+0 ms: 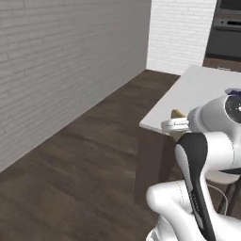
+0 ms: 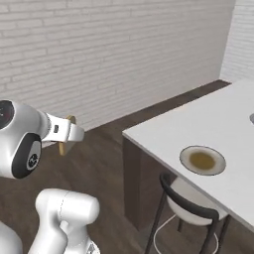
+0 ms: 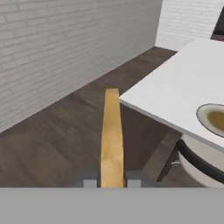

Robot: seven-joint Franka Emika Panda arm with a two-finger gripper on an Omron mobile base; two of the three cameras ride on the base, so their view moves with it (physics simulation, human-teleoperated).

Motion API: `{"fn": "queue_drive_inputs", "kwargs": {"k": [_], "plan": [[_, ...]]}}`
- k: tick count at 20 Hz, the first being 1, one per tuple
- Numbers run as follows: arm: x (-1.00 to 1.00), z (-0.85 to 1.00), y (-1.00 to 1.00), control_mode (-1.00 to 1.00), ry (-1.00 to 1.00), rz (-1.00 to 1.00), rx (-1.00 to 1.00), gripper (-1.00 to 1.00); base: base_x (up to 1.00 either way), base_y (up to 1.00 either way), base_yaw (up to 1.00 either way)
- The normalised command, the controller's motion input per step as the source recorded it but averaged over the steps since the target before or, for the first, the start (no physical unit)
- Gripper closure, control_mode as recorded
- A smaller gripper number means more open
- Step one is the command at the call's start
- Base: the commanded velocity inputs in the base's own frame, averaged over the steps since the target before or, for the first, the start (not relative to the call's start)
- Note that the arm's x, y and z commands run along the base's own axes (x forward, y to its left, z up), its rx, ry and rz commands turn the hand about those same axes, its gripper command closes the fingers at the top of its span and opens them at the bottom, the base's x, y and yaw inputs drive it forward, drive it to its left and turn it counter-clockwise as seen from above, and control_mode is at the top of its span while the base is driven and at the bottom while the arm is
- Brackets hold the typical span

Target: Start the toaster. Once the lever pops up, take the bread to the plate on the dining counter.

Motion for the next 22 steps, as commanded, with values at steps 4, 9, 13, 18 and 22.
{"fn": "queue_drive_inputs", "kwargs": {"k": [4,9,13,18,22], "plan": [[0.00,0.00,0.00,1.00,0.00,0.00,0.00,1.00,0.69,0.12,-0.57],[0.00,0.00,0.00,1.00,0.00,0.00,0.00,1.00,0.56,0.00,-0.63],[0.00,0.00,0.00,1.00,0.00,0.00,0.00,1.00,0.44,0.00,-0.65],[0.00,0.00,0.00,1.00,0.00,0.00,0.00,1.00,0.44,0.00,-0.57],[0.00,0.00,0.00,1.00,0.00,0.00,0.00,1.00,0.37,0.00,-0.43]]}}
